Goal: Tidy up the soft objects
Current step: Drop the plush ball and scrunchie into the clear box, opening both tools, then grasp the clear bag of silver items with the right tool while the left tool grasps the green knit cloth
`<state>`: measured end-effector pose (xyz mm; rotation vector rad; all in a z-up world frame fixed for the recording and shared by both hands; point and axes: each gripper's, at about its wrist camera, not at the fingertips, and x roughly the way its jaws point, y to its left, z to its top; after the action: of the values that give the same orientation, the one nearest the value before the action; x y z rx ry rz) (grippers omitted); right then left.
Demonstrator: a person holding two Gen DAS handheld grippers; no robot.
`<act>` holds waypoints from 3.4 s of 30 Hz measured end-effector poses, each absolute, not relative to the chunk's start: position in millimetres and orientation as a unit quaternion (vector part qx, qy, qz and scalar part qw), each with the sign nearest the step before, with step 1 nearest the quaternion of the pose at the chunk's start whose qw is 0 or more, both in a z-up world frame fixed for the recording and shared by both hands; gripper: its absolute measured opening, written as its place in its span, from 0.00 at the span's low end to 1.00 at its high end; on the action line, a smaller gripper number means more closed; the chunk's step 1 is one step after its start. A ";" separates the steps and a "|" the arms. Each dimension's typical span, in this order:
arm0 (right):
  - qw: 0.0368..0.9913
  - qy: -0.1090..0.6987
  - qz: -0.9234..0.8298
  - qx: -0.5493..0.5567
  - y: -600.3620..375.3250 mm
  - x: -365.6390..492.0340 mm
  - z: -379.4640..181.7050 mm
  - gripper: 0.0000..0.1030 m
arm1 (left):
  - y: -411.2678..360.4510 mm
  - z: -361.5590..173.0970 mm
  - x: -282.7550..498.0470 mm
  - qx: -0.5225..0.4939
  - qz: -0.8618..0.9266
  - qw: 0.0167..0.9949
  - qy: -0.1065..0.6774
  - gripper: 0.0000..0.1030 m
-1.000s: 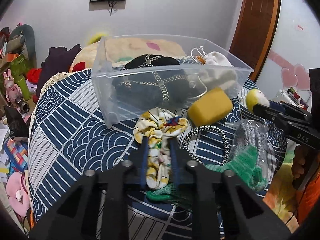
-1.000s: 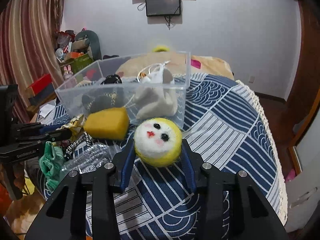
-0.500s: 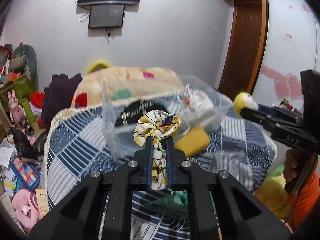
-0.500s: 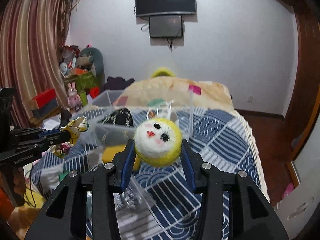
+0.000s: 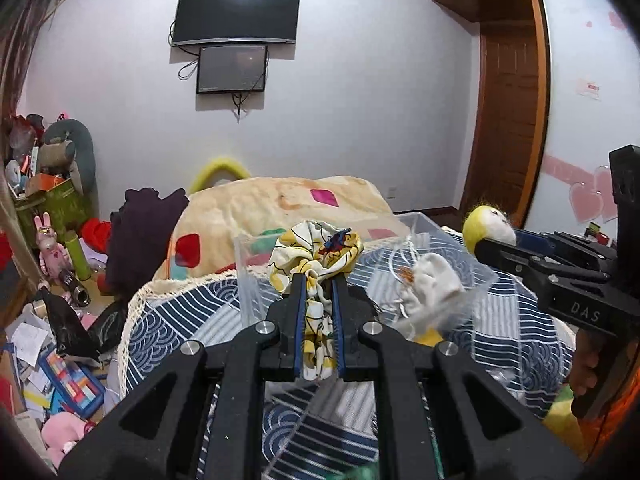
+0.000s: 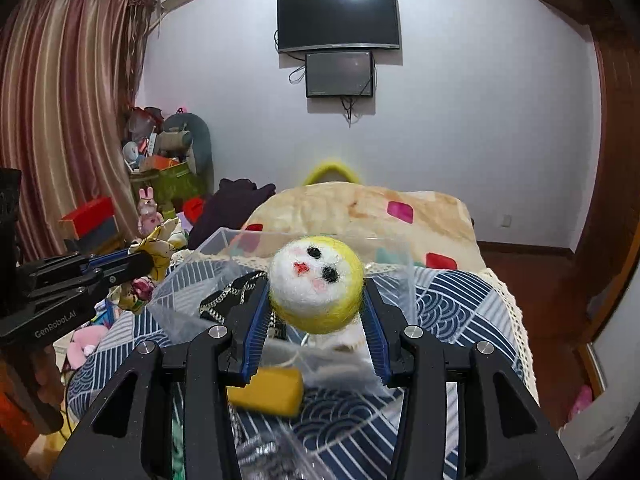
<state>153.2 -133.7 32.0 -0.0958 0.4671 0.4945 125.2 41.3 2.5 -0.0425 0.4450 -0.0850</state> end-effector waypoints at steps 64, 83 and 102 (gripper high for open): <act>0.910 0.294 0.270 -0.109 -137.9 117.1 -8.4 0.66 | -0.1 -35.4 80.8 -0.019 -0.066 0.957 0.281 0.89; 0.876 0.366 0.300 -0.094 -133.9 99.2 -61.2 0.63 | -7.5 -97.4 50.5 0.007 -0.072 0.942 0.328 0.90; 0.890 0.337 0.301 -0.066 -150.1 89.5 -43.4 0.23 | -1.5 -93.4 45.0 -0.035 -0.108 0.938 0.327 0.24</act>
<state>89.5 -150.1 -43.4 -0.1370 0.6997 0.6259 45.0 -1.5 -93.4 -0.0718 0.6680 -0.2200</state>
